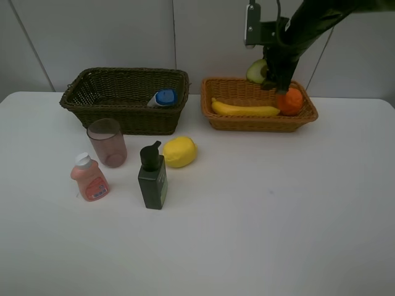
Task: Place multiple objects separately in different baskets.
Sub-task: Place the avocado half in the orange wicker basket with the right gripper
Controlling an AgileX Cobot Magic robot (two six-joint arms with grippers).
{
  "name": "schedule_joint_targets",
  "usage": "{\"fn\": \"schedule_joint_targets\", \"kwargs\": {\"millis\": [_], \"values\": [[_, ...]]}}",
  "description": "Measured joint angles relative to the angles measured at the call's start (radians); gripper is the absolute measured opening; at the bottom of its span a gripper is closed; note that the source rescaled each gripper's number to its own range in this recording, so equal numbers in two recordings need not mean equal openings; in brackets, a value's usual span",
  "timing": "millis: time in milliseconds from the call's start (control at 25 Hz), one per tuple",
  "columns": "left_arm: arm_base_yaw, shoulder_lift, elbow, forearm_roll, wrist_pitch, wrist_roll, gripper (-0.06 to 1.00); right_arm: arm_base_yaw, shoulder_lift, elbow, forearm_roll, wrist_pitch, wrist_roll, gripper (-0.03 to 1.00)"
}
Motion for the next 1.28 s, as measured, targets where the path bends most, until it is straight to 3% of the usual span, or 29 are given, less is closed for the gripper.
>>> {"fn": "schedule_joint_targets", "kwargs": {"millis": [560, 1280], "values": [[0.000, 0.000, 0.000, 0.000, 0.000, 0.000, 0.90, -0.028, 0.160, -0.014, 0.001, -0.172, -0.001, 0.47], [0.000, 0.000, 0.000, 0.000, 0.000, 0.000, 0.90, -0.028, 0.187, -0.020, 0.002, -0.220, -0.001, 0.47]]}}
